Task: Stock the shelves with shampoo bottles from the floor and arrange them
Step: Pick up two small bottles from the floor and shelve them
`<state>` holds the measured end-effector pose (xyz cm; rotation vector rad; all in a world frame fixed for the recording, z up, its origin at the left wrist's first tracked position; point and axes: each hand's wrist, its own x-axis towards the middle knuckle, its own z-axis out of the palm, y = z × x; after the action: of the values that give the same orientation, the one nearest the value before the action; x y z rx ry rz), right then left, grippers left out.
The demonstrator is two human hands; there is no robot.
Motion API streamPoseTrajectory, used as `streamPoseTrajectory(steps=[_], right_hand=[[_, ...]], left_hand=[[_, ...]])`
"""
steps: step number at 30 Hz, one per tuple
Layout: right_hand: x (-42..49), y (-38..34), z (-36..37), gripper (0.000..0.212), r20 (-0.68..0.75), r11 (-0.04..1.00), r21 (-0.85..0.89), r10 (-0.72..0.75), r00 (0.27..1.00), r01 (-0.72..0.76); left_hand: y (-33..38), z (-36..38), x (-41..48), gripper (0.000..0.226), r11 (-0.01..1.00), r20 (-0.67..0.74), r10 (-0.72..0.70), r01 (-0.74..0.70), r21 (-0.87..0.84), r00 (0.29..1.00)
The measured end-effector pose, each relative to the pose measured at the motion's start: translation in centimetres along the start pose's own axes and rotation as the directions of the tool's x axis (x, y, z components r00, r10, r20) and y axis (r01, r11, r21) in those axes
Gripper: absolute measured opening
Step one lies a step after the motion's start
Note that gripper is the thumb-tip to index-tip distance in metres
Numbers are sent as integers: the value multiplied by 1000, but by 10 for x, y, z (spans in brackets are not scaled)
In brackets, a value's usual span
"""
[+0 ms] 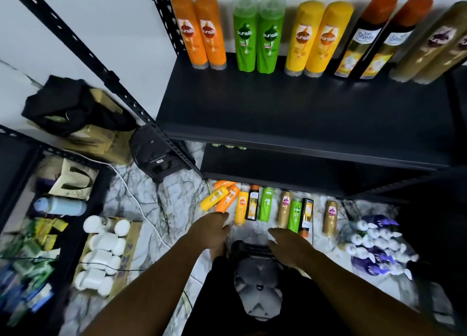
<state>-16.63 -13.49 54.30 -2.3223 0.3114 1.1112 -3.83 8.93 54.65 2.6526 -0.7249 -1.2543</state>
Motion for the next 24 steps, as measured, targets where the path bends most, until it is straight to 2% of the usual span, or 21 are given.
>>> streamPoseTrajectory(steps=[4, 8, 14, 20, 24], right_hand=[[23, -1, 6, 51, -17, 1000, 31, -1, 1000, 1], [73, -4, 18, 52, -34, 999, 40, -26, 999, 28], [213, 16, 59, 44, -66, 998, 61, -29, 997, 33], [362, 47, 116, 52, -82, 996, 53, -73, 994, 78], [429, 56, 147, 56, -98, 994, 49, -94, 991, 99]], left_hand=[[-7, 3, 26, 55, 1000, 29, -18, 18, 16, 999], [-31, 21, 68, 50, 999, 10, -34, 34, -10, 999], [-84, 82, 169, 53, 998, -22, -61, 61, -21, 998], [-146, 143, 283, 48, 994, -25, -112, 112, -9, 993], [-177, 180, 338, 40, 989, -70, -148, 148, 0, 986]])
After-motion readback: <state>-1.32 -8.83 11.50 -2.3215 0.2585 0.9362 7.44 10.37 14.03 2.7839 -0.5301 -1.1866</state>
